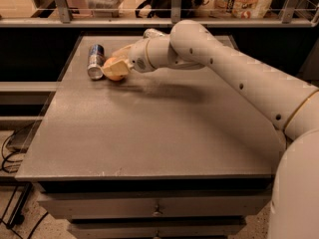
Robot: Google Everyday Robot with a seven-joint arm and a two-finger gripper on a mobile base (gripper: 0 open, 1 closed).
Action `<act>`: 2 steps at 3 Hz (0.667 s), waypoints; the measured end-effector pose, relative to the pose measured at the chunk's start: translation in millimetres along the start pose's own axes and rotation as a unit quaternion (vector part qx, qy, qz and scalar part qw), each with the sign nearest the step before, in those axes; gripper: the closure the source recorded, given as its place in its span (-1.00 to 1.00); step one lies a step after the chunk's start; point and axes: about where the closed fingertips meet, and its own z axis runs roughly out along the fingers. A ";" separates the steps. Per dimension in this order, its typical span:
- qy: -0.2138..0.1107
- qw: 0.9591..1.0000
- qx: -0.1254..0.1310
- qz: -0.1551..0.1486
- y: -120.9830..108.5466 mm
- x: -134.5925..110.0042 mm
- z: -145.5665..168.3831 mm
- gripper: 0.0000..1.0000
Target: Move orange near redbull can
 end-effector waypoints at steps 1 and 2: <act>0.006 1.000 0.002 -0.011 2.3 -2.7 -0.1 -0.76; 0.006 1.000 0.000 -0.011 3.9 -2.8 2.1 -1.00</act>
Offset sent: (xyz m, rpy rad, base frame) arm -0.0019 0.0015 0.0021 -0.0170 -0.0159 0.0037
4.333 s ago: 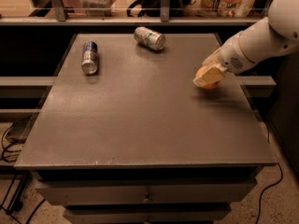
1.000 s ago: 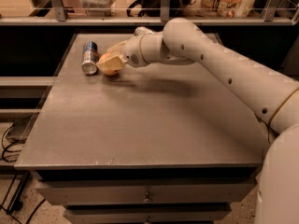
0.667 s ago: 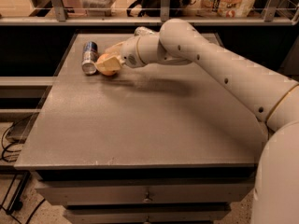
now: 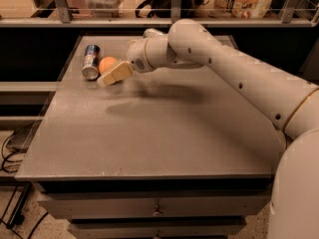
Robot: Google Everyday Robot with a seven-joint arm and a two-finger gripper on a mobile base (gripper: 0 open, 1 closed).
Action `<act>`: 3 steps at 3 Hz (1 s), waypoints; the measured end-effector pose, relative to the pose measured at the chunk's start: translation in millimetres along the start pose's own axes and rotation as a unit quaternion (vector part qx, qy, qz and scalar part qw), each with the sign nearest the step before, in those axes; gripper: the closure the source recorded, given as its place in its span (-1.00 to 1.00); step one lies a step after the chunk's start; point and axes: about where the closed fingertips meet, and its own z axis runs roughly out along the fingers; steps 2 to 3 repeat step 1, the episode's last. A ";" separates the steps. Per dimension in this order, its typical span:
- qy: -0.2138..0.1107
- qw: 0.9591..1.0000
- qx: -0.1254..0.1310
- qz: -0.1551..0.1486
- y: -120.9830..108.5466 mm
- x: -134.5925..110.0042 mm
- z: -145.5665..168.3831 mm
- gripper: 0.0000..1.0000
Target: Move orange near redbull can
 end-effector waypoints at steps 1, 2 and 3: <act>0.000 1.000 0.000 0.000 0.1 0.0 0.1 -1.00; 0.000 1.000 0.000 0.000 0.1 0.0 0.1 -1.00; 0.000 1.000 0.000 0.000 0.1 0.0 0.1 -1.00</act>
Offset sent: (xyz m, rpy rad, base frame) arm 0.0000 0.0000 0.0000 0.0000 0.0000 0.0000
